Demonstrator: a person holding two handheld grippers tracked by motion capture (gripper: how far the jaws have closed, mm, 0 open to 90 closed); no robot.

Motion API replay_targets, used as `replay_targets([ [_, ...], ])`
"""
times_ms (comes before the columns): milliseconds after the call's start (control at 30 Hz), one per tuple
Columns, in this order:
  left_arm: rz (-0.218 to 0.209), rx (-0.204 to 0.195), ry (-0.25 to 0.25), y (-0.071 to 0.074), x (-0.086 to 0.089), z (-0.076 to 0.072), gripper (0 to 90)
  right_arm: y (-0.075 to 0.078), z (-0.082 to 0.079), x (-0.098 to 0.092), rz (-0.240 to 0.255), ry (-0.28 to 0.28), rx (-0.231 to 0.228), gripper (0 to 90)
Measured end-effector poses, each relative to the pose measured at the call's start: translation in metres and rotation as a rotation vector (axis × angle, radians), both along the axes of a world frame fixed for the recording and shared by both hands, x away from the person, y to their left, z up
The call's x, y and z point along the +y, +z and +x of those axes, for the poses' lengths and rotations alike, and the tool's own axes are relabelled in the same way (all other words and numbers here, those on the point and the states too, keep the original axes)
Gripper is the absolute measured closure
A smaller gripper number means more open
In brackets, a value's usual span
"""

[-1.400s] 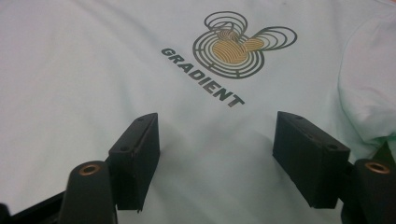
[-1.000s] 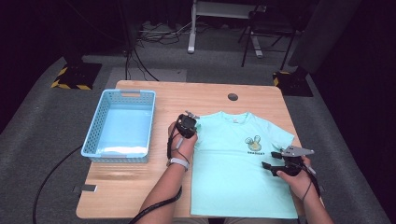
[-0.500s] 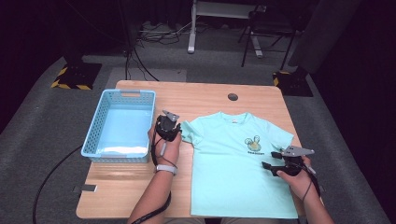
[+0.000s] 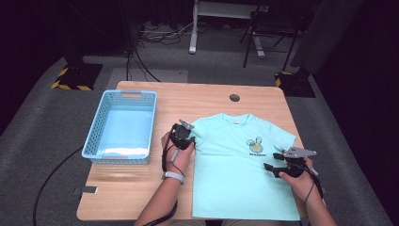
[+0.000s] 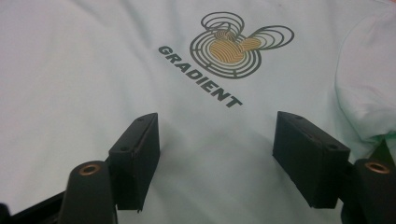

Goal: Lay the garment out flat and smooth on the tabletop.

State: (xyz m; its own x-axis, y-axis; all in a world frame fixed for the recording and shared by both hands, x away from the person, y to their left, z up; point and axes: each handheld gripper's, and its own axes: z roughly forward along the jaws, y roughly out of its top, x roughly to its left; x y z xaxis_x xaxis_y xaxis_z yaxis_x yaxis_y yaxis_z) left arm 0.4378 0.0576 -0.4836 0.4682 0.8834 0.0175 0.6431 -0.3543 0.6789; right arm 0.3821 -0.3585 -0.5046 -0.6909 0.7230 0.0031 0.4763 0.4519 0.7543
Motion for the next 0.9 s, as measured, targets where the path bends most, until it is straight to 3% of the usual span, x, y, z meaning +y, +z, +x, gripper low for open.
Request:
replay_targets([
  [100, 0.029, -0.011, -0.028, 0.001, 0.000, -0.013, 82.5, 0.000, 0.000, 0.000, 0.000, 0.000, 0.000, 32.1],
  [167, 0.005, -0.028, -0.019, 0.004, 0.003, -0.019, 84.7, 0.000, 0.000, 0.000, 0.000, 0.000, 0.000, 32.1],
  [267, -0.052, -0.061, 0.018, 0.010, 0.005, -0.017, 72.0, 0.000, 0.000, 0.000, 0.000, 0.000, 0.000, 32.1],
  [367, -0.081, -0.086, 0.034, 0.014, 0.002, -0.009, 50.3, 0.000, 0.000, 0.000, 0.000, 0.000, 0.000, 32.1],
  [433, -0.080, -0.067, 0.015, 0.012, -0.004, -0.002, 50.6, 0.000, 0.000, 0.000, 0.000, 0.000, 0.000, 32.1],
  [467, -0.075, -0.043, -0.009, 0.010, -0.008, 0.000, 58.2, 0.000, 0.000, 0.000, 0.000, 0.000, 0.000, 32.1],
  [533, -0.062, -0.020, -0.041, 0.007, -0.013, 0.000, 82.0, 0.000, 0.000, 0.000, 0.000, 0.000, 0.000, 32.2],
  [567, -0.054, -0.016, -0.046, 0.008, -0.014, -0.001, 88.1, 0.000, 0.000, 0.000, 0.000, 0.000, -0.001, 32.1],
  [667, -0.028, -0.012, -0.049, 0.012, -0.013, -0.011, 89.5, 0.000, 0.000, 0.000, 0.000, 0.000, 0.000, 32.1],
  [900, -0.050, 0.008, -0.015, 0.014, 0.008, -0.041, 89.6, 0.000, 0.000, 0.000, 0.000, 0.000, 0.000, 32.1],
])
